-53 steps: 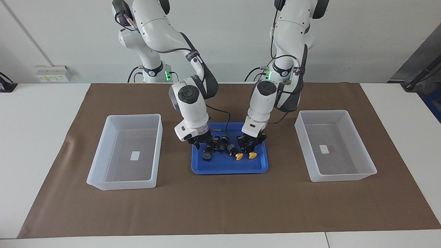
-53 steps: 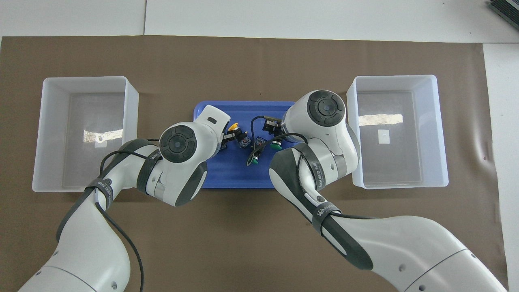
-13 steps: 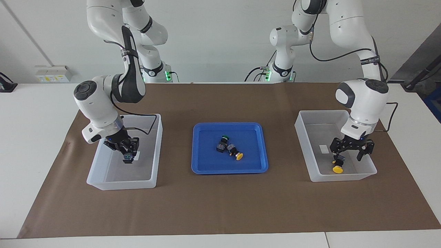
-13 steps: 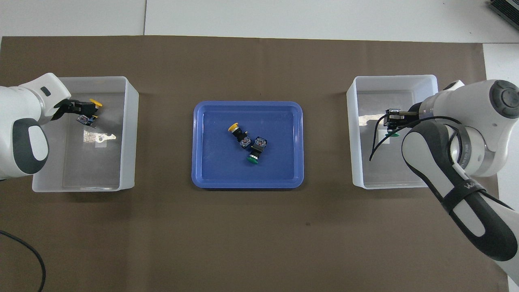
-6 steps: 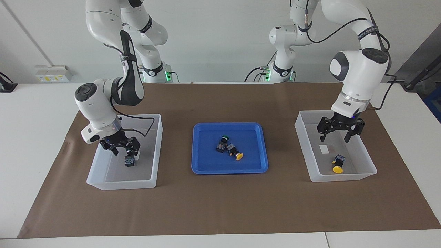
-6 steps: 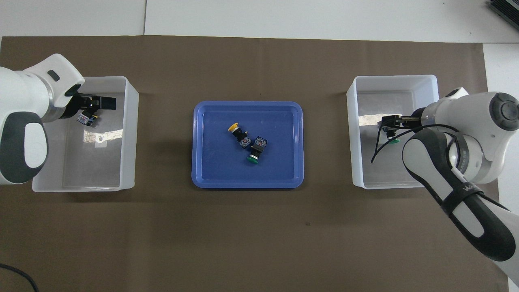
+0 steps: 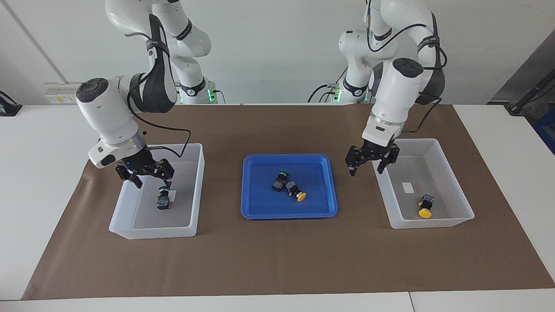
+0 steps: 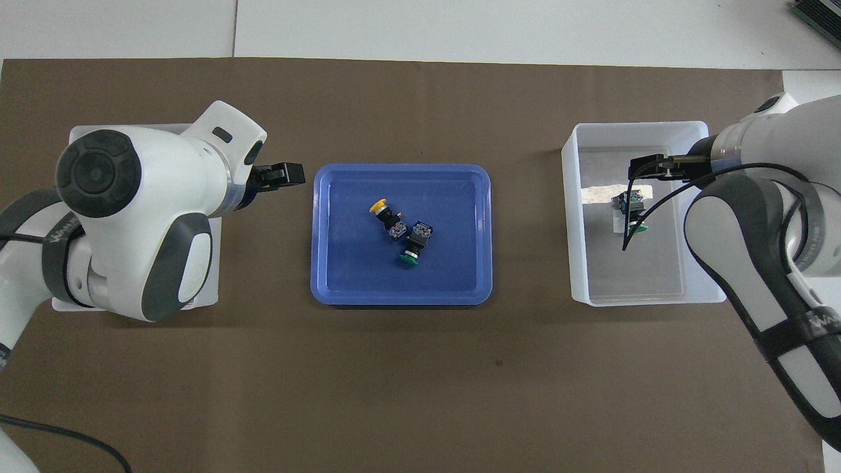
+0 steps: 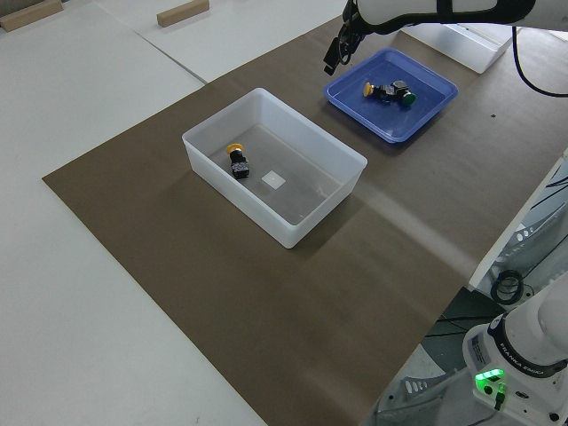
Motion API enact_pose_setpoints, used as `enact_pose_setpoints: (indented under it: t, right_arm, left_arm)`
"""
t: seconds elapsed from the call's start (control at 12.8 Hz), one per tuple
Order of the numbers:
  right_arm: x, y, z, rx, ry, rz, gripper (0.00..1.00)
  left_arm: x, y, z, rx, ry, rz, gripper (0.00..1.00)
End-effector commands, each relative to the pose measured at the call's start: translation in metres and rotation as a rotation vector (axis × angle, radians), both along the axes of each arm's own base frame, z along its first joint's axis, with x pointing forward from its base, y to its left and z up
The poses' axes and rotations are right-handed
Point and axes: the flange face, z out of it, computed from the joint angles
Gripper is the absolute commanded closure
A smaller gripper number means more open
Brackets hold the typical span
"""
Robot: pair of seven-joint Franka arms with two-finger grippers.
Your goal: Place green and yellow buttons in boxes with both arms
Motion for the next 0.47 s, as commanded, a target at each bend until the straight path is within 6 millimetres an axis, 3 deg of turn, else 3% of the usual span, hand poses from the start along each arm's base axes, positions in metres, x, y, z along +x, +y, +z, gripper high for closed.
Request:
enact_pose_setpoints:
  t: [0.0,0.23,0.39]
  right_arm:
    - [-0.011,0.022,0.034,-0.003,0.018,-0.021,0.00]
    - [-0.025,0.067,0.049,0.014,0.048,-0.069,0.00]
    - [-0.034,0.096,0.049,0.019,0.062,-0.083,0.00]
  left_arm:
    - [-0.015,-0.036,-0.014,-0.059,-0.014,0.114,0.00]
    - [-0.033,-0.087,-0.045,-0.085,0.045,0.208,0.00]
    - [-0.035,-0.122,-0.090,-0.120,0.048,0.262,0.00]
